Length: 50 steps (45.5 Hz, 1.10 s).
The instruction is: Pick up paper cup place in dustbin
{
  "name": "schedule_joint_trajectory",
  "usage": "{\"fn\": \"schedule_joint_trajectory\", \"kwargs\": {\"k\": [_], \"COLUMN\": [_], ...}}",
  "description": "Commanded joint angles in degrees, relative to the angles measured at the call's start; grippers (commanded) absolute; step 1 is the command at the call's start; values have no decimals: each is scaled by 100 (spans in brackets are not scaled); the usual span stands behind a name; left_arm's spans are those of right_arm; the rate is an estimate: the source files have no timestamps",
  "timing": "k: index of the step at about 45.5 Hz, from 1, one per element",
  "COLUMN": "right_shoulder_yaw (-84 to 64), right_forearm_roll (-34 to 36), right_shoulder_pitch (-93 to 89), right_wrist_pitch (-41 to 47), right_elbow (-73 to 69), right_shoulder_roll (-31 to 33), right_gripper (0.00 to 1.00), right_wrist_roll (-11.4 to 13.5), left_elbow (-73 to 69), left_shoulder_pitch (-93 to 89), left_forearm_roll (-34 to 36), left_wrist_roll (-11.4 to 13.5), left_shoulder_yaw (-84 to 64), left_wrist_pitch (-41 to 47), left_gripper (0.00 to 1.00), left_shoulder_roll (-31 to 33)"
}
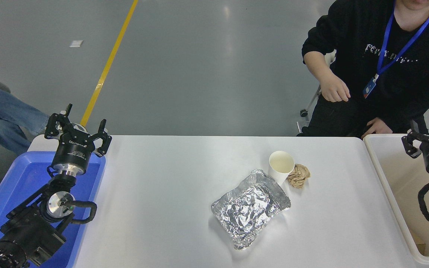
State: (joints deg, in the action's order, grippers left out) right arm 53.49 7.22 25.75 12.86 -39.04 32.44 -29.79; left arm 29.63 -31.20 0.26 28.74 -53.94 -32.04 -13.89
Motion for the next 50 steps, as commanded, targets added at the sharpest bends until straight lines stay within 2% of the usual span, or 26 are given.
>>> {"fn": "schedule_joint_trajectory", "kwargs": {"k": [1,50], "right_shoulder_yaw": [4,-75], "right_forearm_roll": [-2,-2], "right_shoulder_pitch": [0,96], "right_wrist_pitch": [-3,-38], "right_elbow": [-7,1], "right_shoulder_roll": [-28,-151], "right_gripper": [100,100], "right_wrist_roll": [0,0], "left_elbow": [8,-1], "left_shoulder_pitch": [0,0], "left_forearm_roll": [0,0], "left_wrist_roll": [0,-9], "left_shoulder_yaw": [6,6], "left_wrist_pitch": [5,5], "left_gripper": [98,98], "left_shoulder_roll": [0,0]}}
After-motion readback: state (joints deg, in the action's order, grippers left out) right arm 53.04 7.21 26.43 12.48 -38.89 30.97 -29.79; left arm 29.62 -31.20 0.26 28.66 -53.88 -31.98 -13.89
